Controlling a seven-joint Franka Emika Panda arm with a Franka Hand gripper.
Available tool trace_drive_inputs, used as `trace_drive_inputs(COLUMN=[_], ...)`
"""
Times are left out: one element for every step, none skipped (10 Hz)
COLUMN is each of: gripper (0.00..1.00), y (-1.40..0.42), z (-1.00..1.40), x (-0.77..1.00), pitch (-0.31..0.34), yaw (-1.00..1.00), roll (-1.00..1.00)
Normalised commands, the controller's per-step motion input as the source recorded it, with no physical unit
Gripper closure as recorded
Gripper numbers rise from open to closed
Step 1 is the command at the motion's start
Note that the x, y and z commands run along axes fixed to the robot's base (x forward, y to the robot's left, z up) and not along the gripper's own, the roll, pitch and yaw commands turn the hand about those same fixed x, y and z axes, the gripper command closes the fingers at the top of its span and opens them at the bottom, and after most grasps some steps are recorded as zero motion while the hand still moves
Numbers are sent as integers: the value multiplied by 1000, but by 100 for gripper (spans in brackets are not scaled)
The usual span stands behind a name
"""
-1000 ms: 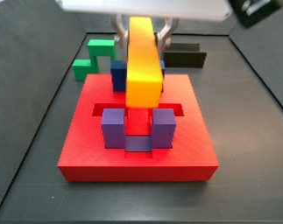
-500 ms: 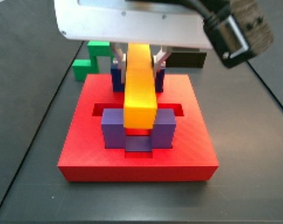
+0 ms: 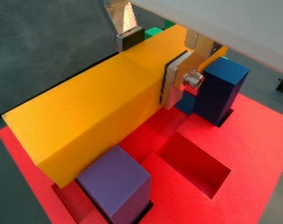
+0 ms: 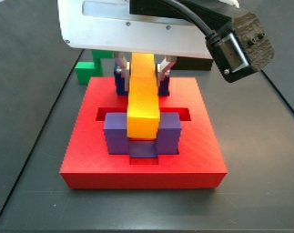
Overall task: Pick up the yellow object. Move up. Move to above the board. Insert the yellow object.
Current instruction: Insert the yellow object.
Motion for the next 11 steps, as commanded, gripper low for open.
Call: trace_drive_inputs(gripper=[100, 100, 100, 100, 100, 100, 100, 100, 100, 100, 100], y=[-43, -97, -137, -123, -114, -63, -29, -37, -37, -37, -49], z=[-43, -40, -57, -86, -131, -211, -274, -260, -240, -194, -171], x=[37, 77, 86, 54, 43, 29, 0, 0, 40, 57, 74], pitch=[0, 21, 31, 24, 16, 10, 0, 0, 0, 0, 1], yaw=[0, 9, 17, 3, 0, 0, 0, 0, 0, 0, 0], roll=[77, 110, 127, 117, 129, 163, 180, 176, 171, 143, 127])
